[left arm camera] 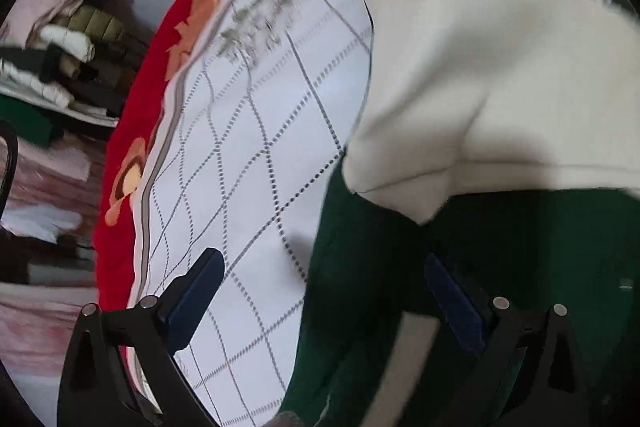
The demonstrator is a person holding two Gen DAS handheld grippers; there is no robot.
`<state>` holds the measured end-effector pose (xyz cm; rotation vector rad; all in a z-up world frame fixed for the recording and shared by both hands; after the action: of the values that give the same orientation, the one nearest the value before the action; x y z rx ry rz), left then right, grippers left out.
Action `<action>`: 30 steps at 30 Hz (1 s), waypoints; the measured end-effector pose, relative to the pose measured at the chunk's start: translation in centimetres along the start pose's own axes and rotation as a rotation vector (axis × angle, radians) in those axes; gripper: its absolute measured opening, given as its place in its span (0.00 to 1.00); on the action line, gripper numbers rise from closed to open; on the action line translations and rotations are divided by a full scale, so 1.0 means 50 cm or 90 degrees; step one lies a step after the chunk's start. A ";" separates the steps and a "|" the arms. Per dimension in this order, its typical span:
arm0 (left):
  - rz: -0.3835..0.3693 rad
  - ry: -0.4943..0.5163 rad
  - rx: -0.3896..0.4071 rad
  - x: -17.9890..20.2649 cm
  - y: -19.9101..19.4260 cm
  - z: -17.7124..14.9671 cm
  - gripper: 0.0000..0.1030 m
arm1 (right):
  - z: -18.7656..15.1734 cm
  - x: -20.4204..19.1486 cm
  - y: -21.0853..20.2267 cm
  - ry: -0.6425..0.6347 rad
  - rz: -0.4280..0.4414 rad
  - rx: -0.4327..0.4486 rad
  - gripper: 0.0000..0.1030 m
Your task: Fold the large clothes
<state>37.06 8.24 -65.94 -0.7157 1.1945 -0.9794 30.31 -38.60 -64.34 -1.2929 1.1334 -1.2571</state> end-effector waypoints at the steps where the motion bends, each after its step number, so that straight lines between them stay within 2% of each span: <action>1: 0.018 0.011 0.000 0.009 0.020 0.011 1.00 | 0.005 -0.008 0.008 -0.006 -0.006 0.006 0.60; 3: 0.034 0.016 0.006 -0.002 0.041 0.015 1.00 | 0.027 -0.022 0.025 -0.027 -0.026 0.019 0.60; 5: 0.029 0.003 0.011 -0.003 0.049 0.031 1.00 | 0.056 -0.026 0.033 -0.039 -0.047 0.038 0.60; 9: 0.002 -0.021 0.002 -0.023 0.054 0.034 1.00 | 0.098 0.006 0.027 0.037 -0.026 0.060 0.47; 12: -0.017 -0.042 -0.009 -0.031 0.063 0.028 1.00 | 0.094 0.078 0.019 0.169 0.000 0.063 0.36; 16: -0.034 -0.058 -0.023 -0.030 0.072 0.028 1.00 | 0.055 0.214 0.041 0.421 0.070 0.049 0.34; 18: -0.043 -0.072 -0.026 -0.031 0.075 0.028 1.00 | 0.042 0.240 0.070 0.495 0.129 0.026 0.34; 19: -0.045 -0.077 -0.027 -0.032 0.076 0.027 1.00 | 0.048 0.239 0.078 0.495 0.143 0.016 0.35; 22: -0.038 -0.090 -0.024 -0.042 0.075 0.029 1.00 | 0.079 0.215 0.066 0.417 0.125 0.013 0.35; 28: -0.013 -0.129 -0.024 -0.112 0.093 0.045 1.00 | 0.126 0.127 0.043 0.339 0.191 0.005 0.35; 30: -0.001 -0.116 -0.025 -0.127 0.105 0.051 1.00 | 0.154 0.092 0.040 0.326 0.216 0.005 0.38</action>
<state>40.35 16.11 -67.23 -0.8182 1.0564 -0.8746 38.18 -43.11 -65.85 -0.7375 1.6259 -1.3628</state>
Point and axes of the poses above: each gripper's, at about its wrist camera, not at the fingertips, and y roughly the way its jaws point, x to its right, z to its top, the point moved 9 cm from there along y, roughly the way its jaws point, and after that the axes turned 3 degrees about x, right-handed, at the moved point
